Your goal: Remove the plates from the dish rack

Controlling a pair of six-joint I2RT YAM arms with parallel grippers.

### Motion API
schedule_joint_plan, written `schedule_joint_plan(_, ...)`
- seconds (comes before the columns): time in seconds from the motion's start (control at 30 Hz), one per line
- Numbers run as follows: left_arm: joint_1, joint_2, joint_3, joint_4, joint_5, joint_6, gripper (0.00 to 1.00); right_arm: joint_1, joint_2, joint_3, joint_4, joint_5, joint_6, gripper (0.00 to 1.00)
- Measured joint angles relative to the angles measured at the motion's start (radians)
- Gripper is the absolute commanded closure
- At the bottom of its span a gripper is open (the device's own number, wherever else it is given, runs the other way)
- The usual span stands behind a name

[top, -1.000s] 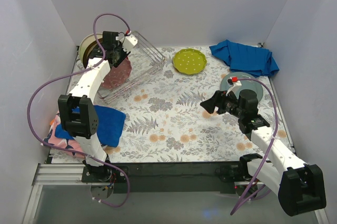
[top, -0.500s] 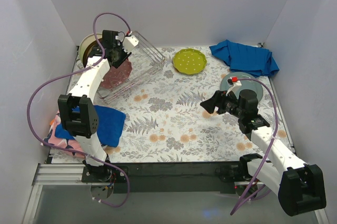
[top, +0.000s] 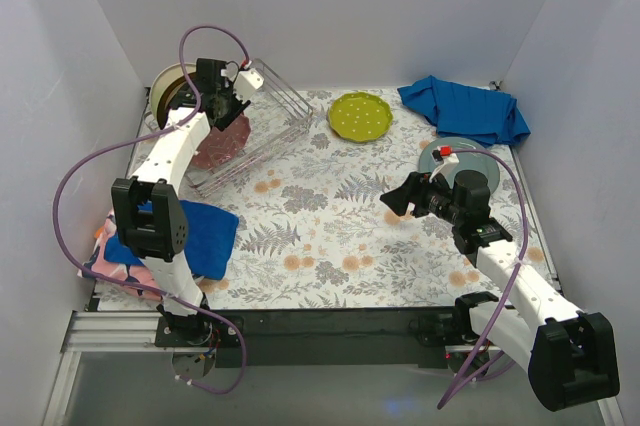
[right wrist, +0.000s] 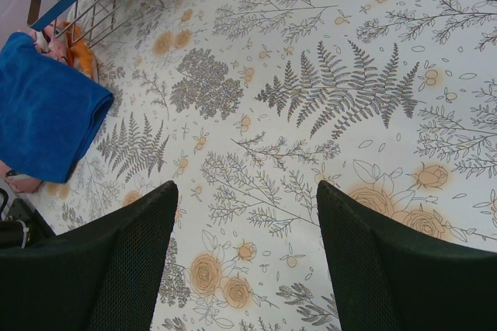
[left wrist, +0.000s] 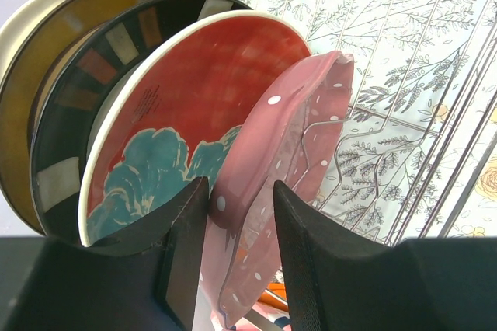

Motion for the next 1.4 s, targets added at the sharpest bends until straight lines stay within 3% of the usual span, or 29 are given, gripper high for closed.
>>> schedule_joint_plan(0.23, -0.003, 0.015, -0.006, 0.021, -0.040, -0.001, 0.60, 0.000, 0.000, 0.000, 0.000, 0.000, 0.000, 0.23)
schedule_joint_plan(1.03, -0.004, 0.028, -0.051, 0.103, -0.102, 0.009, 0.69, 0.000, -0.011, 0.000, -0.006, 0.011, -0.001, 0.23)
schedule_joint_plan(1.27, -0.005, 0.012, -0.069, 0.113, -0.111, 0.018, 0.83, 0.000, -0.014, 0.000, -0.006, 0.012, -0.003, 0.23)
schedule_joint_plan(1.4, -0.006, 0.006, -0.075, 0.112, -0.117, 0.026, 1.00, 0.000, -0.019, 0.000, -0.006, 0.012, -0.003, 0.23)
